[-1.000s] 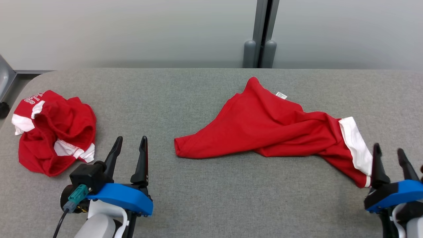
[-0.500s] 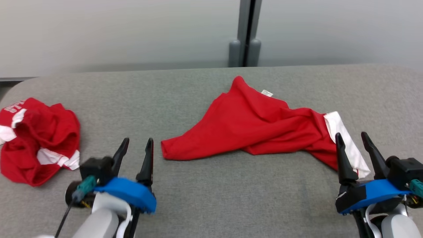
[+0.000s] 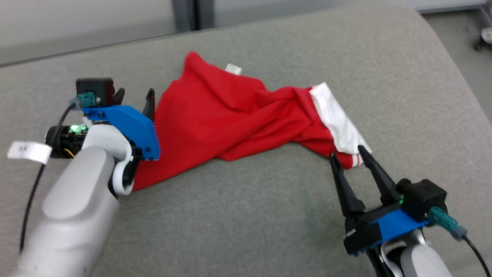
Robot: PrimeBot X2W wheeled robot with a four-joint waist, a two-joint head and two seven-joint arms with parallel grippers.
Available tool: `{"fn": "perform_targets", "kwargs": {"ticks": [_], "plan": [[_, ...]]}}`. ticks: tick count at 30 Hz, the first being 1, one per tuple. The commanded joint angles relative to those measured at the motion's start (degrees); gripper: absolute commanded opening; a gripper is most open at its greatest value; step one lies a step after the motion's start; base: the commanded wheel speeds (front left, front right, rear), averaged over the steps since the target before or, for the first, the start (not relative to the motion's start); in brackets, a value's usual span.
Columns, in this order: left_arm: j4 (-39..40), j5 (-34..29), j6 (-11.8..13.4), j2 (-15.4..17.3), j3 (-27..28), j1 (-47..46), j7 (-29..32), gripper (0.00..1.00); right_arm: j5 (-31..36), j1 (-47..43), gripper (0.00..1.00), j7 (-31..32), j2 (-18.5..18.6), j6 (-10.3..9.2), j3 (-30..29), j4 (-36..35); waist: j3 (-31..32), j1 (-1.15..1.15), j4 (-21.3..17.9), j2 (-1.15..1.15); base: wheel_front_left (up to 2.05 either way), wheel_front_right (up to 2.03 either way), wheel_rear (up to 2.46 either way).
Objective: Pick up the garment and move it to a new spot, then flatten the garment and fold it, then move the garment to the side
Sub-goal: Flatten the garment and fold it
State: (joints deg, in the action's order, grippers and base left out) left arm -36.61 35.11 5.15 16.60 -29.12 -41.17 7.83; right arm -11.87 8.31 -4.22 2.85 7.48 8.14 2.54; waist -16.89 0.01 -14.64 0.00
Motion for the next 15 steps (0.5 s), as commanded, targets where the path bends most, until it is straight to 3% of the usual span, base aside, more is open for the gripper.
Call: {"fn": "perform_targets", "kwargs": {"ticks": [1, 6, 12, 15], "plan": [[-1.35, -0.36, -0.01, 0.51, -0.36, -2.25, 1.61, 1.00, -0.45, 1.04, 1.00, -0.49, 0.09, 0.03, 0.86, -0.23, -0.92, -0.01, -1.11, 0.00, 0.00, 0.00, 0.00], [-5.98, 0.55, -0.98, 1.15, -0.67, -8.44, 8.87, 1.00, -2.14, 2.13, 1.00, -1.81, 0.09, 0.03, 4.08, 0.20, -3.79, -0.01, -4.94, 0.00, 0.00, 0.00, 0.00], [-8.58, 1.18, -1.66, 1.60, -0.65, -12.93, 13.01, 1.00, -3.36, 2.83, 1.00, -3.03, 0.07, 0.03, 6.64, 0.85, -5.67, -0.01, -7.80, 0.00, 0.00, 0.00, 0.00], [-10.73, 1.37, -2.38, 1.69, -1.86, -15.78, 19.20, 1.00, -4.10, 3.61, 1.00, -3.81, 0.07, 0.03, 8.00, 0.88, -7.01, -0.01, -9.68, 0.00, 0.00, 0.00, 0.00]]}}
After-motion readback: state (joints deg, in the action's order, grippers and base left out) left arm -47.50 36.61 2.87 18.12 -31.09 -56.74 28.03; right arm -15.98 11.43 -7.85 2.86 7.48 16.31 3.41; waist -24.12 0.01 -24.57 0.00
